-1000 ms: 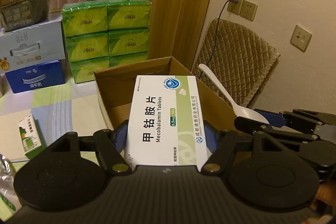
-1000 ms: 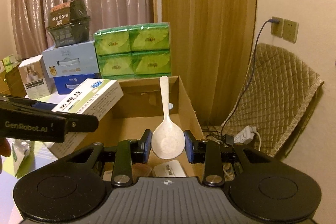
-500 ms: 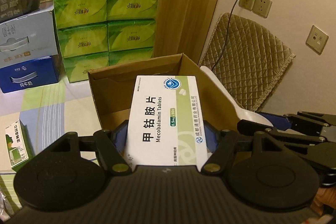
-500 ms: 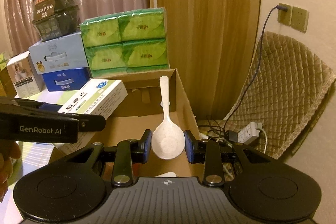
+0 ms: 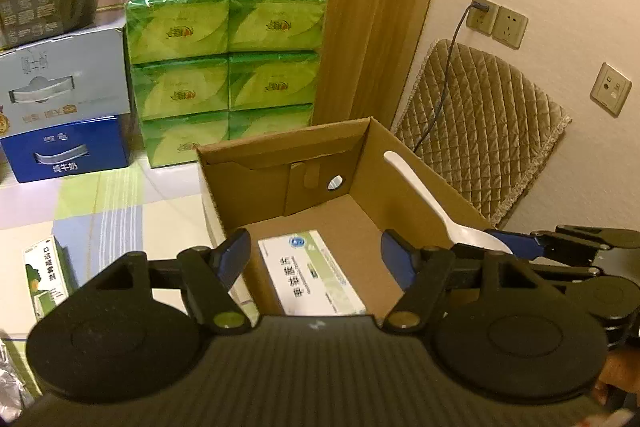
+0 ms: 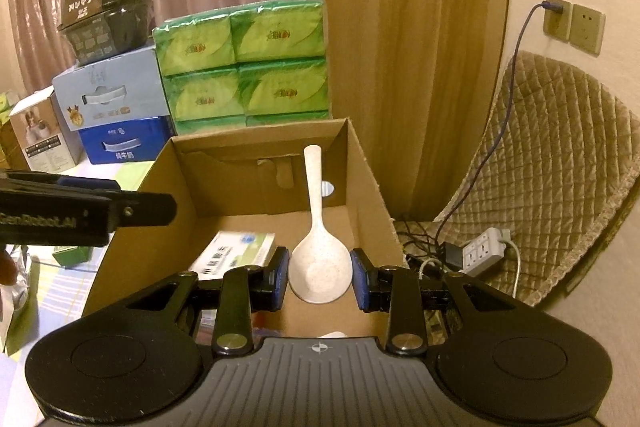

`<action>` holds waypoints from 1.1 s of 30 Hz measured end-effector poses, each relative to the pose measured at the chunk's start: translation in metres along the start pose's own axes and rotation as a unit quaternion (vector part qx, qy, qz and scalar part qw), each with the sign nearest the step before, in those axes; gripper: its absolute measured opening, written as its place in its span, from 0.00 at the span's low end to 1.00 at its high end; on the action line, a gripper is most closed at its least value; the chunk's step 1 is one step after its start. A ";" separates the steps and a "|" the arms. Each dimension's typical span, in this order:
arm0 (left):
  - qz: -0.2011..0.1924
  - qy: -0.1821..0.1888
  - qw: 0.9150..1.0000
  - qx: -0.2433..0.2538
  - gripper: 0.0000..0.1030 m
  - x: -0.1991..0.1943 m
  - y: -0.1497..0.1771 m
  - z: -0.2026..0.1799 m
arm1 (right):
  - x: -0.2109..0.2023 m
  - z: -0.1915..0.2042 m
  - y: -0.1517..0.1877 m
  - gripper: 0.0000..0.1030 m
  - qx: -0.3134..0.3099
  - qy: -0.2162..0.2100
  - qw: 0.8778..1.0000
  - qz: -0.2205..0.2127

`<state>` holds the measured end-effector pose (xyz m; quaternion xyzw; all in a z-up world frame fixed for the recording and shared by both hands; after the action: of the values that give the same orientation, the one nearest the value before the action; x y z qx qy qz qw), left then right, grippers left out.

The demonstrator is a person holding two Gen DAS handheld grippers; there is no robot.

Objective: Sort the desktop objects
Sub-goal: 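Open left tool releasing tablet box while right tool releases spoon into box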

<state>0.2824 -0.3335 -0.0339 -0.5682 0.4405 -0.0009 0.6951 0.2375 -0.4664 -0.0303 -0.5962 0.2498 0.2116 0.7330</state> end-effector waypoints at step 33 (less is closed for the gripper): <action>-0.004 -0.028 0.999 -0.025 0.80 -0.123 0.067 0.026 | -0.104 0.023 0.037 0.89 0.047 -0.025 0.998 -0.025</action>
<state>0.1894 -0.2278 -0.0126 -0.5869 0.4186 0.0236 0.6927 0.1364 -0.4376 0.0092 -0.5620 0.2256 0.1960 0.7712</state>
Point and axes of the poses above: each gripper's, at about its wrist camera, not at the fingertips, and x roughly the way its jaws point, z to its left, y to its underside, the point moved 4 cm from there along x, roughly the way its jaws point, and after that the axes turned 9 degrees about x, right-handed, at the moved point
